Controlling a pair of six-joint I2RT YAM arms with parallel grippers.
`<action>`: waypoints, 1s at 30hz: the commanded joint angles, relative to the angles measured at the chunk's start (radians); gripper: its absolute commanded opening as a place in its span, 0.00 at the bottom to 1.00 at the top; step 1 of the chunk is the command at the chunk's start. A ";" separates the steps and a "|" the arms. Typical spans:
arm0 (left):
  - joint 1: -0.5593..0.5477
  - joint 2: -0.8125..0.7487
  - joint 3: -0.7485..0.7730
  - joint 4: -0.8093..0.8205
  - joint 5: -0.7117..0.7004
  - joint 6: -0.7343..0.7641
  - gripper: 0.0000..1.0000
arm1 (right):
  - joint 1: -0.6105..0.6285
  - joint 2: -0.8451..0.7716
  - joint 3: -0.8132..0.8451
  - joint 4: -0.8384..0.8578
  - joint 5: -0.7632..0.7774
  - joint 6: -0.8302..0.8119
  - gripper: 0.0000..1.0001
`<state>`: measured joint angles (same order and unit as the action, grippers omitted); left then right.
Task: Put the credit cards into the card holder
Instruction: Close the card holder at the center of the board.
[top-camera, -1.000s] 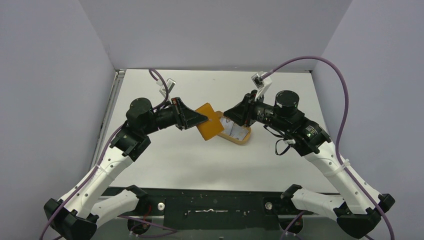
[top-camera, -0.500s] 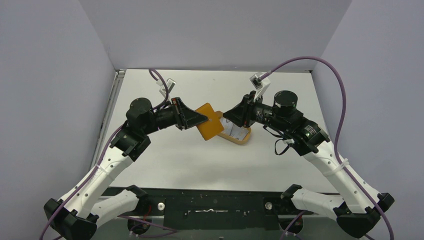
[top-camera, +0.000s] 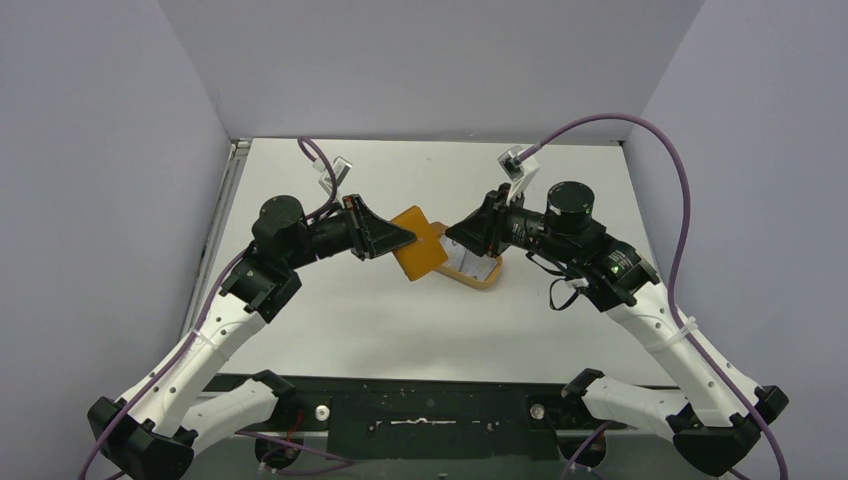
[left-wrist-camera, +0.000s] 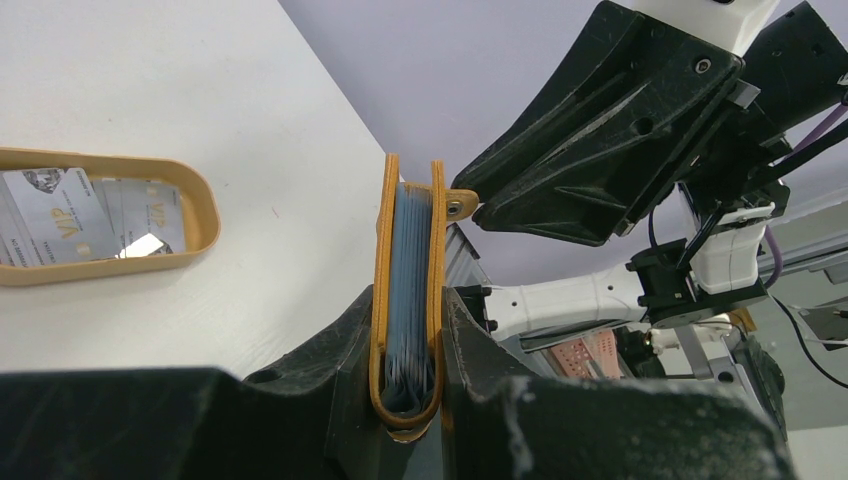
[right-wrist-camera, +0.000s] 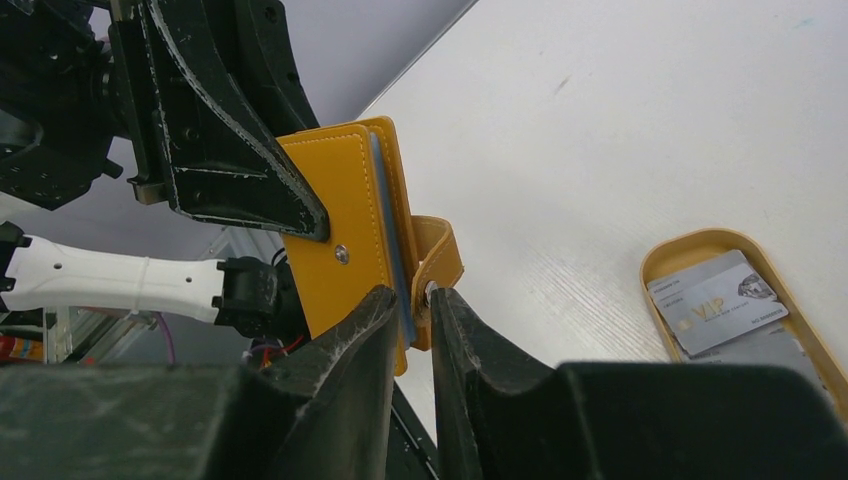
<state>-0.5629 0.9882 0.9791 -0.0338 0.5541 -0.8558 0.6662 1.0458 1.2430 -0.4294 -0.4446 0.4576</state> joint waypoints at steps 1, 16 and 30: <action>0.001 -0.023 0.041 0.063 0.010 0.003 0.00 | -0.006 0.008 -0.004 0.021 -0.013 -0.006 0.19; 0.001 -0.024 0.038 0.069 0.012 -0.002 0.00 | -0.006 0.020 0.001 0.008 -0.019 -0.008 0.21; 0.001 -0.028 0.036 0.065 0.013 0.001 0.00 | -0.021 -0.001 -0.012 0.009 0.020 0.006 0.45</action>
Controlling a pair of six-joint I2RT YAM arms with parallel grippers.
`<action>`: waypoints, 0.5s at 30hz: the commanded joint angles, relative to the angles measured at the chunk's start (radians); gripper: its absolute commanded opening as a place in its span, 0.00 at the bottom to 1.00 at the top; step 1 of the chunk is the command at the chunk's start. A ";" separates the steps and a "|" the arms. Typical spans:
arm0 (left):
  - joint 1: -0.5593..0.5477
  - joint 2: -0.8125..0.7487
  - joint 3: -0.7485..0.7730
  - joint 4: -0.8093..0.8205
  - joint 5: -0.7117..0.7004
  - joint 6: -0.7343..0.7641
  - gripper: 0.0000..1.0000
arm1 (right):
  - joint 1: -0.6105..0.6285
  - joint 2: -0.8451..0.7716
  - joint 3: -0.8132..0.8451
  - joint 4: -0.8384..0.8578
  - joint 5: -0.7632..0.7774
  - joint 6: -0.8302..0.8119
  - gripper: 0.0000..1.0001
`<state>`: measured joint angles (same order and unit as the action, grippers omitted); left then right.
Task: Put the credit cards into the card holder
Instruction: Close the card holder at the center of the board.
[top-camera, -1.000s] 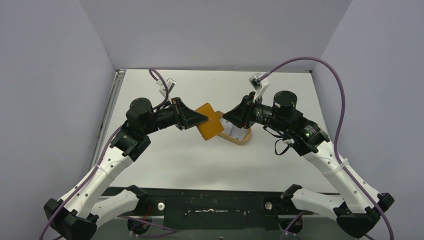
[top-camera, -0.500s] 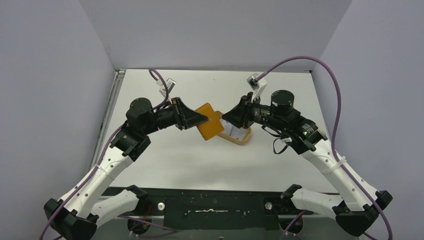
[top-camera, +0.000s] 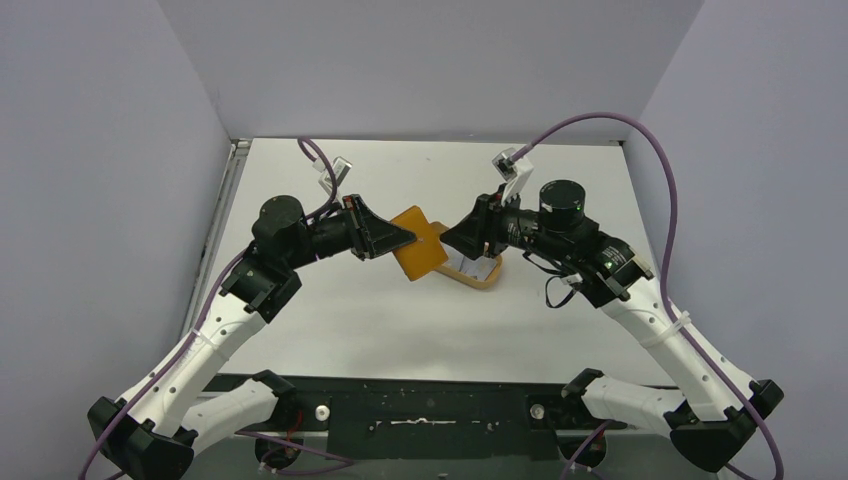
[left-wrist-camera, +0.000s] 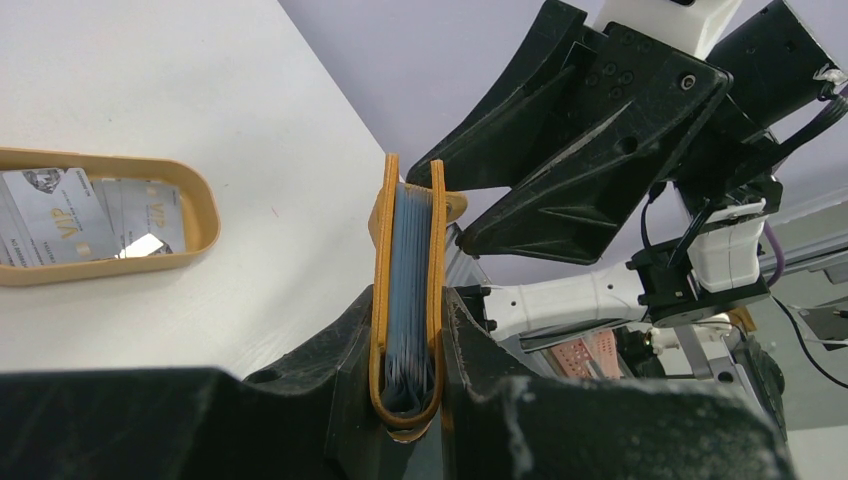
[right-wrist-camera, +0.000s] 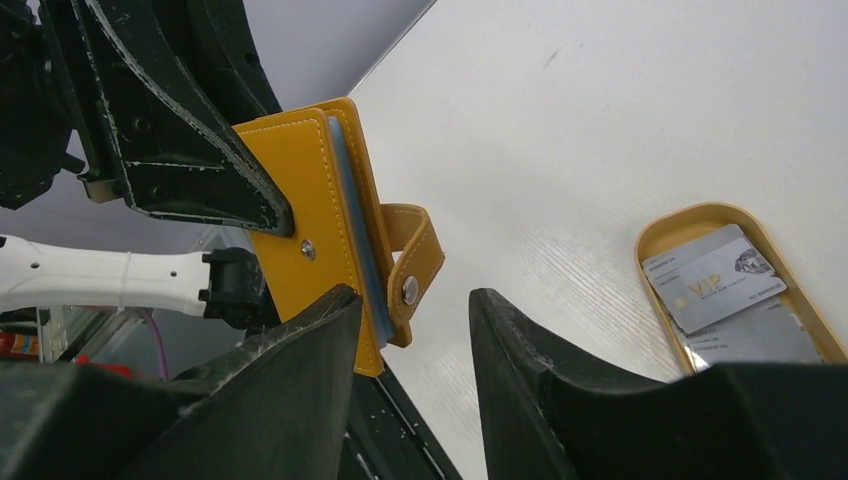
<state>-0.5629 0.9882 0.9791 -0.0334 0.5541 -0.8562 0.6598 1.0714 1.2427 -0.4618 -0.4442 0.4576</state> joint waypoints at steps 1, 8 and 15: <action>0.001 -0.027 0.035 0.065 0.013 0.002 0.00 | -0.018 -0.028 -0.014 0.047 0.017 0.010 0.44; 0.001 -0.029 0.036 0.067 0.013 0.002 0.00 | -0.025 -0.026 -0.013 0.059 -0.008 0.017 0.29; 0.001 -0.029 0.033 0.067 0.013 0.002 0.00 | -0.025 -0.031 -0.020 0.071 -0.017 0.022 0.14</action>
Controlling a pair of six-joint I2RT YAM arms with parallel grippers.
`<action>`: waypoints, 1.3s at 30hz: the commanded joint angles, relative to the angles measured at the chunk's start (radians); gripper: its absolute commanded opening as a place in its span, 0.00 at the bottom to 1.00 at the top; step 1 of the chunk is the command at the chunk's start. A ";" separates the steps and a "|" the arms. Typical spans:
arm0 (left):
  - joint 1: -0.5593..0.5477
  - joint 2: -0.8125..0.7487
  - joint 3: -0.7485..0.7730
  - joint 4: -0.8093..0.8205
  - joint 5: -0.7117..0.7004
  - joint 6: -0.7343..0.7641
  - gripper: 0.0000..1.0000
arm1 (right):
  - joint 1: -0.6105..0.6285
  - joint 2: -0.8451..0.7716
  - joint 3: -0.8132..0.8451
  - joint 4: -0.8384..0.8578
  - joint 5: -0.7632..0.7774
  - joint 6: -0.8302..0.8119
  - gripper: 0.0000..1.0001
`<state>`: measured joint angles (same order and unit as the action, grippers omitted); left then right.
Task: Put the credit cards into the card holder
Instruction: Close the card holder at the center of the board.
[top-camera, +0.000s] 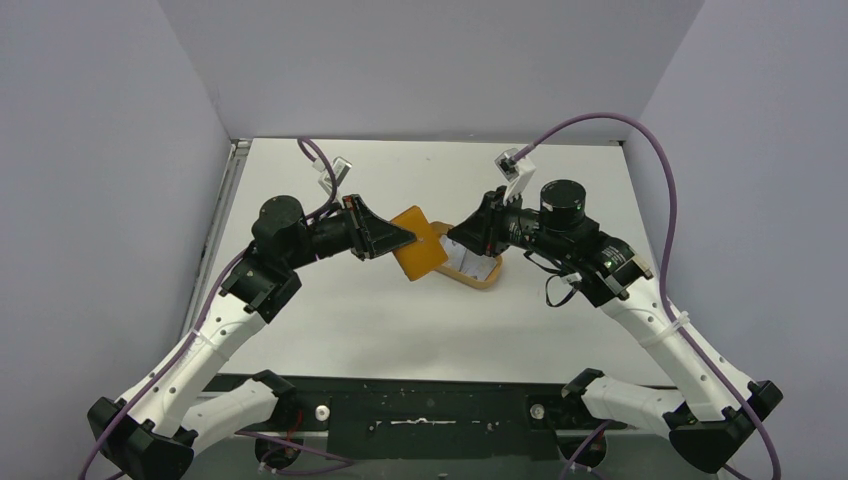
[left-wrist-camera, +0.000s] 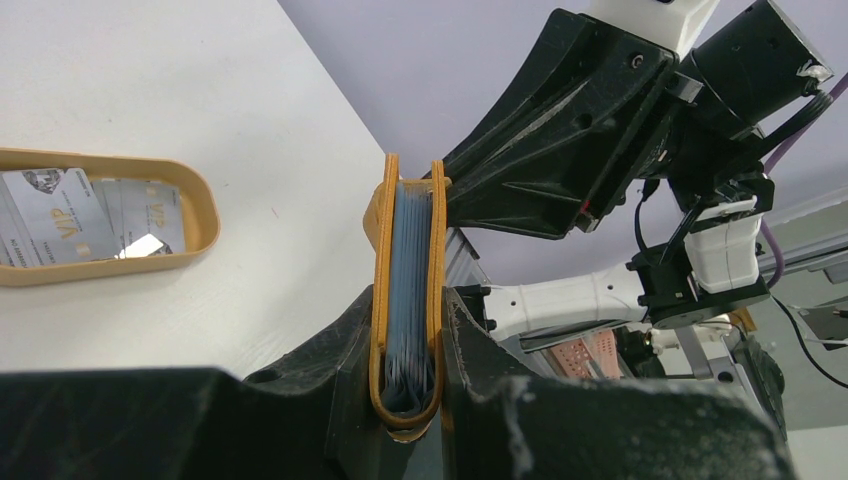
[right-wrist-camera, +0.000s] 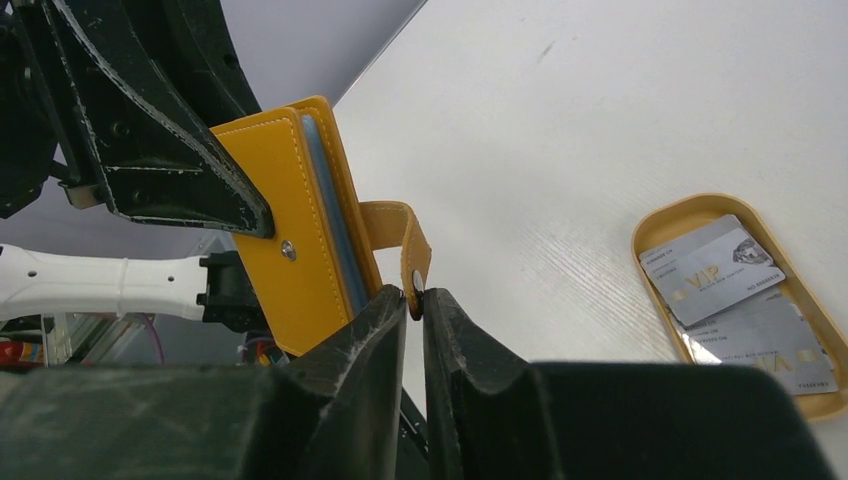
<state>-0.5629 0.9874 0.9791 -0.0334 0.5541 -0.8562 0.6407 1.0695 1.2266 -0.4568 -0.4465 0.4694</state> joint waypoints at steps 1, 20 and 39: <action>0.001 -0.029 0.033 0.066 0.013 0.002 0.00 | -0.006 -0.031 -0.004 0.068 -0.016 0.010 0.12; 0.002 -0.029 0.032 0.065 0.015 0.003 0.00 | -0.032 -0.042 -0.018 0.119 -0.053 0.053 0.29; 0.001 -0.029 0.033 0.070 0.017 -0.002 0.00 | -0.030 -0.026 -0.018 0.114 -0.076 0.054 0.22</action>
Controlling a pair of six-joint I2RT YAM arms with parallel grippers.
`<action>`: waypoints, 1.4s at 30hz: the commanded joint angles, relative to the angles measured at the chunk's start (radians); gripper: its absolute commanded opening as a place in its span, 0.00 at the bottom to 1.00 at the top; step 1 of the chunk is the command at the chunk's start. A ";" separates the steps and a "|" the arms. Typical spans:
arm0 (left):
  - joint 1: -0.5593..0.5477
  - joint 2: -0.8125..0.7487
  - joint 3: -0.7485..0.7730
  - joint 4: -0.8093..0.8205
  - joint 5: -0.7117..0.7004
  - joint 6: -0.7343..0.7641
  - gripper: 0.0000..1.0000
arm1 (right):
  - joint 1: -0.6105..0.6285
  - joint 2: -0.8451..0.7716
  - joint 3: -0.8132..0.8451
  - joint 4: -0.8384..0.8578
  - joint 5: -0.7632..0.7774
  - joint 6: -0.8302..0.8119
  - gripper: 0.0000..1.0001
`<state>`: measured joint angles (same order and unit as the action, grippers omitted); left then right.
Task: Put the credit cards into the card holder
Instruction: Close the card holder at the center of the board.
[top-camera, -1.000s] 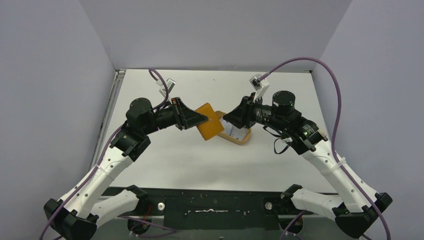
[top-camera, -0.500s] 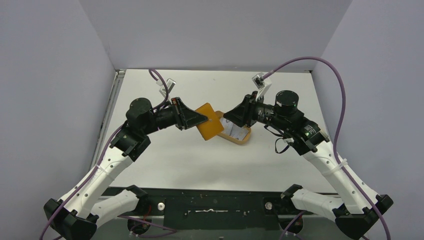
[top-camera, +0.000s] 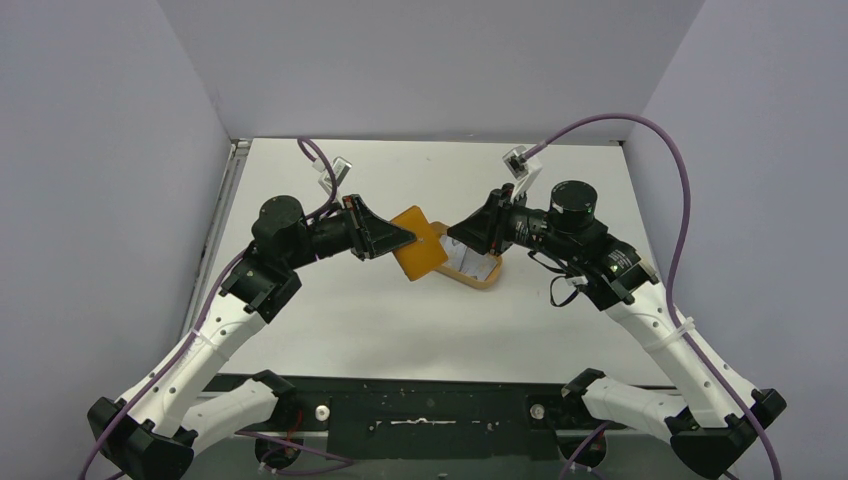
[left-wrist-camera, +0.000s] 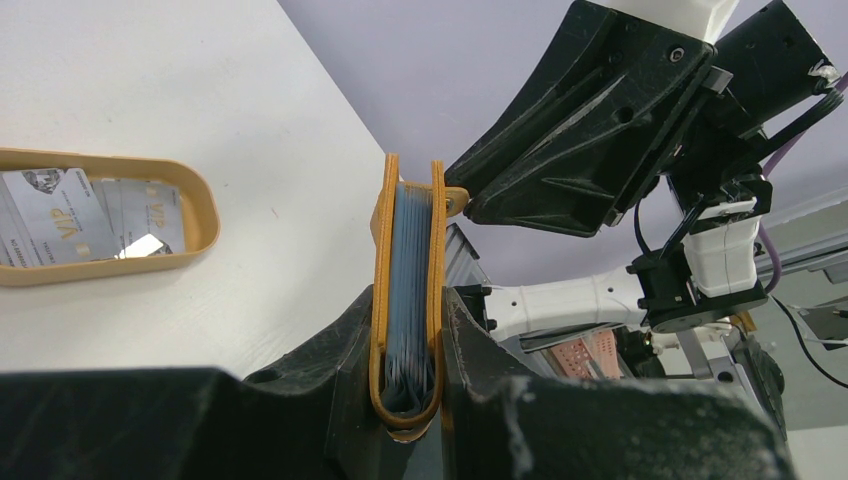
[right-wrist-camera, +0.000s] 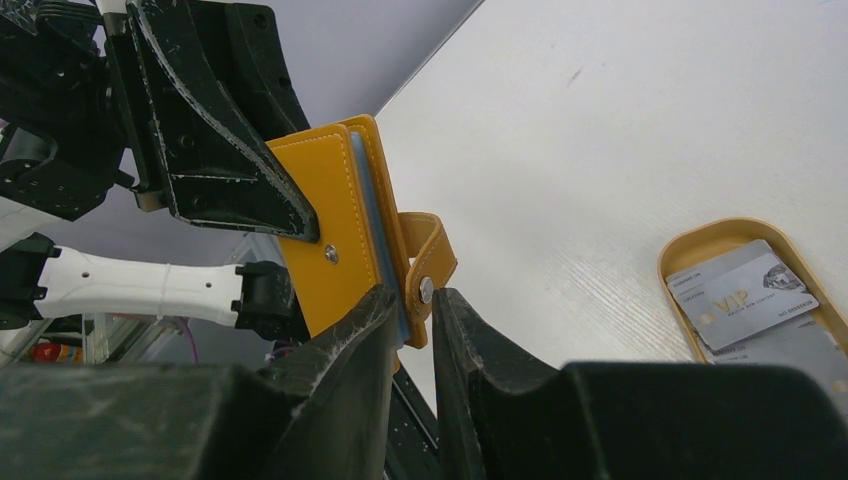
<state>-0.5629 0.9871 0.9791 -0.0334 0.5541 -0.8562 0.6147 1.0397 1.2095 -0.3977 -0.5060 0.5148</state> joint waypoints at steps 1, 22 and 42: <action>0.001 -0.028 0.033 0.070 0.017 -0.001 0.00 | -0.005 0.005 -0.002 0.055 -0.017 0.009 0.24; 0.001 -0.028 0.033 0.074 0.018 -0.004 0.00 | -0.004 0.008 -0.002 0.053 -0.017 0.010 0.12; 0.001 0.028 0.130 -0.136 0.003 0.106 0.00 | -0.024 0.075 0.214 -0.241 -0.163 -0.217 0.00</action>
<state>-0.5632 1.0023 1.0225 -0.1291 0.5556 -0.8021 0.5957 1.0954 1.3472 -0.5667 -0.6037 0.3820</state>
